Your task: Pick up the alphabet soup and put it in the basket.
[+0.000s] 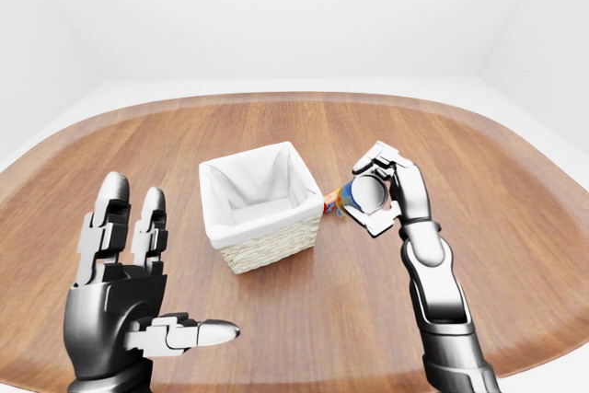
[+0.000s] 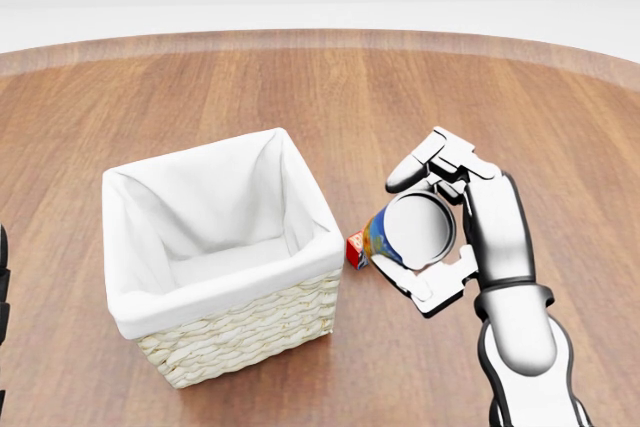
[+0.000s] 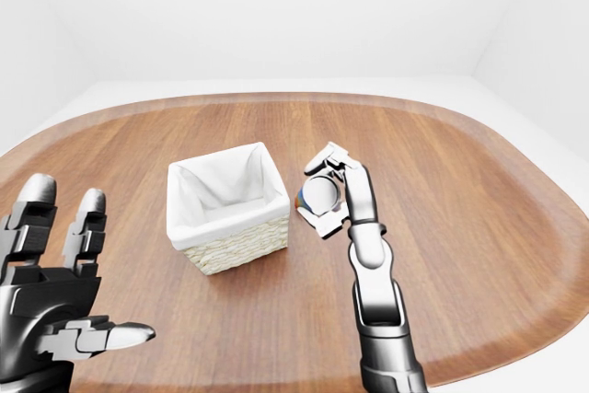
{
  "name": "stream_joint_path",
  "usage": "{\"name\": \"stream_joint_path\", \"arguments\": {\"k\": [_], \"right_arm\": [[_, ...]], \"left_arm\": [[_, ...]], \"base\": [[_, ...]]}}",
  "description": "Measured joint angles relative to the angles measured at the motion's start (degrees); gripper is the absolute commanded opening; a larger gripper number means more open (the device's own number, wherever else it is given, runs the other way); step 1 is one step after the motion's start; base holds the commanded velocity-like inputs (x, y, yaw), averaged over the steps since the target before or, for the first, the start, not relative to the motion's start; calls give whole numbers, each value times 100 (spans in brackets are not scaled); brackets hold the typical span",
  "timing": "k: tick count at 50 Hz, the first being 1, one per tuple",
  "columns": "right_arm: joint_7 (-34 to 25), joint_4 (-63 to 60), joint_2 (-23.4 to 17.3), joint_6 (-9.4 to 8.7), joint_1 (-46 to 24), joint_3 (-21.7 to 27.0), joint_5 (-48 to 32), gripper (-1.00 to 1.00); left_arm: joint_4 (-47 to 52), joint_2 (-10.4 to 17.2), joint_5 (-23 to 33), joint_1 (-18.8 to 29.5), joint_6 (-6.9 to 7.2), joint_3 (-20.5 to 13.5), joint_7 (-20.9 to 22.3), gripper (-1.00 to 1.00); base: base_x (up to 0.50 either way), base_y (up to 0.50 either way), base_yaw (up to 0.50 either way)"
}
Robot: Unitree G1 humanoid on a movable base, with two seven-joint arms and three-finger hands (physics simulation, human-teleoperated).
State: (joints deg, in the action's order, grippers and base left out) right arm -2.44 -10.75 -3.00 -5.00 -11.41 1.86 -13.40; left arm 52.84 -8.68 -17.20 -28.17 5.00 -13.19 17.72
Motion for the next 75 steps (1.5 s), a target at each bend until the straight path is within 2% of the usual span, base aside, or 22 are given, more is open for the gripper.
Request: {"name": "stream_joint_path", "arguments": {"k": [20, 46, 75], "right_arm": [[55, 67, 294, 0, -627, -399, -243, -100], [429, 1537, 858, 0, -2001, -742, -588, -100], [1121, 4785, 1211, 0, -3967, -636, -706, -100]], "left_arm": [[22, -21, -50, 20, 0, -67, 54, 100], [143, -101, -217, 114, 0, -356, 165, 100], [485, -281, -754, 277, 0, -1095, 469, 100]], "base": [[0, 0, 0], [0, 0, 0], [0, 0, 0]]}}
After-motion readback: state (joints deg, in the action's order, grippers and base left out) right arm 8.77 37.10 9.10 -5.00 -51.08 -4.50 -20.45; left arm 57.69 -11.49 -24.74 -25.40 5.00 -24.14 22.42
